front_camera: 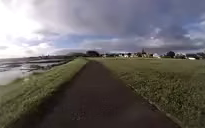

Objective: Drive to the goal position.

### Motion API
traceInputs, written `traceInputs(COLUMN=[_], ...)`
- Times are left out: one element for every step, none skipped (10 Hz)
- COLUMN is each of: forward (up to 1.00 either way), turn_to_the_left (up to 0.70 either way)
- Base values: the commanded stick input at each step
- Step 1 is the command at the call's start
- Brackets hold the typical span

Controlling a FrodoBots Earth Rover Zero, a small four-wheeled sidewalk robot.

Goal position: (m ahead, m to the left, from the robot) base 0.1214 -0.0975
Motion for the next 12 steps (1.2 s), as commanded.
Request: traceInputs(forward=[0.70,0.70,0.70,0.70,0.70,0.70,0.52,0.06,0.00,0.00,0.00,0.00], turn_to_the_left=[0.00,0.00,0.00,0.00,0.00,0.00,0.00,0.00,0.00,0.00,0.00,0.00])
